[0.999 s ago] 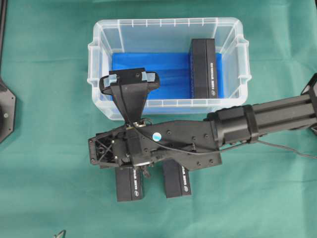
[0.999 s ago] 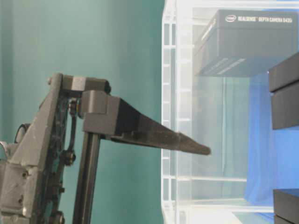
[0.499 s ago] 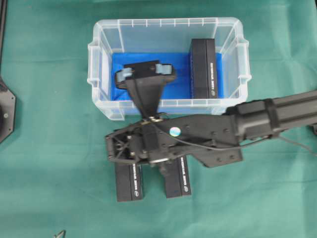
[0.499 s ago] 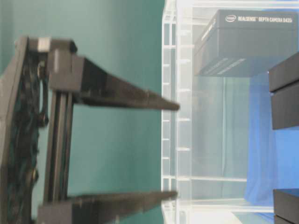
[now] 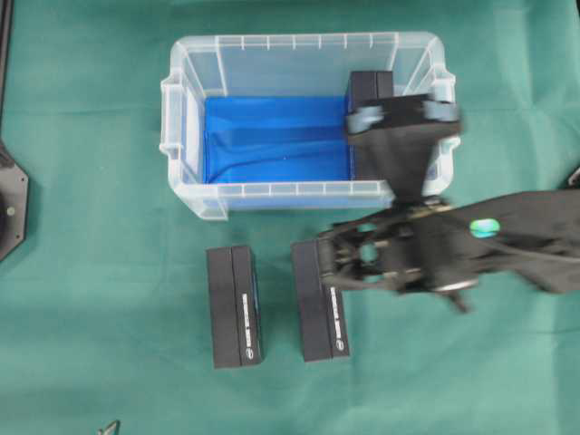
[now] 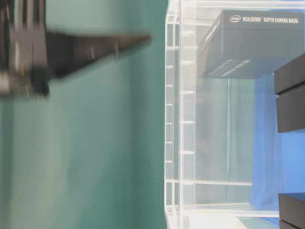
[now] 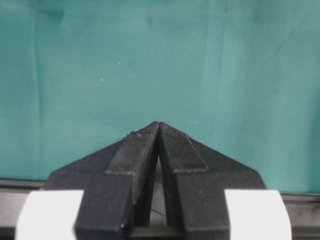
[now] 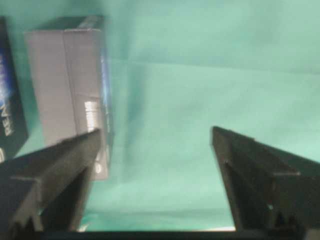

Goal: Take the box out of the case with the right arm.
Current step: 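Open the right gripper and withdraw it to the right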

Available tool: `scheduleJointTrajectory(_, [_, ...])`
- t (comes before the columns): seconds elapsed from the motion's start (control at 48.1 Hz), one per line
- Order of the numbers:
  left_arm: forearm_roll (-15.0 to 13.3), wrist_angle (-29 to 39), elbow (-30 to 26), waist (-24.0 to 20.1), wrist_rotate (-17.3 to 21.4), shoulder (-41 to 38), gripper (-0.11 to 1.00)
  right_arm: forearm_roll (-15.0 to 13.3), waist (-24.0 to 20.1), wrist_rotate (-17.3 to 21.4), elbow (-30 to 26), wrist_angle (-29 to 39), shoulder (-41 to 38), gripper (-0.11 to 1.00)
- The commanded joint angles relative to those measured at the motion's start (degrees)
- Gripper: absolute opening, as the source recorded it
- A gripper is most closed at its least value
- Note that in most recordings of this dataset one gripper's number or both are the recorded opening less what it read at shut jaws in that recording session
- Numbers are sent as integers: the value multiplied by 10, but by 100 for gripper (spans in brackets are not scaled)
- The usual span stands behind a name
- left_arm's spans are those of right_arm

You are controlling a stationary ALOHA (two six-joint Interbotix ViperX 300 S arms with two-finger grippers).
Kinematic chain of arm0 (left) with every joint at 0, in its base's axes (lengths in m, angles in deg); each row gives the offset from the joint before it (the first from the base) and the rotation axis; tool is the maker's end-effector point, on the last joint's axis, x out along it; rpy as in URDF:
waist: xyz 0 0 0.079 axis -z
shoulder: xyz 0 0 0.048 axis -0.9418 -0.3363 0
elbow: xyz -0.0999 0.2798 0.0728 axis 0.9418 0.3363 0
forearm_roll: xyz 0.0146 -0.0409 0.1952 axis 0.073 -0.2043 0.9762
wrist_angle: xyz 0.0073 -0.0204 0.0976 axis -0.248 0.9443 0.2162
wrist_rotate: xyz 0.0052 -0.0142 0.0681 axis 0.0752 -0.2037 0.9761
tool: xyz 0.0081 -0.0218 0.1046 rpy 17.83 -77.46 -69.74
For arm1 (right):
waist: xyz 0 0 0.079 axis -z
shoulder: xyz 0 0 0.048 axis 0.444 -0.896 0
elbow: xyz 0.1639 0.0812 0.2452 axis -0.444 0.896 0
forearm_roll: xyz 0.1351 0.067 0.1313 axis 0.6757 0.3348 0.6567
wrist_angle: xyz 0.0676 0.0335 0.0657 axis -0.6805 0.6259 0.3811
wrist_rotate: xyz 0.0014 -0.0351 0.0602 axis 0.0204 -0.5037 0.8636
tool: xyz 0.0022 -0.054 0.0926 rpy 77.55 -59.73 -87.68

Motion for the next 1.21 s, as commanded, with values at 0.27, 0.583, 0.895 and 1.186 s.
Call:
scheduleJointTrajectory(0.27, [1,-2,-5,2,3,1,0,1,-47,69,185,-33,185,88])
scheduleJointTrajectory(0.583, [1,-2,-5,2,3,-3,0,0,-71,89,250,-26,262,88])
scheduleJointTrajectory(0.895, [1,-2,-5,2,3,-6,0,-11,-54,72,253,-27,265,88])
scheduleJointTrajectory(1.186, [1,-2,-5,2,2,-6,0,-21,53,-50,265,-28,283,88])
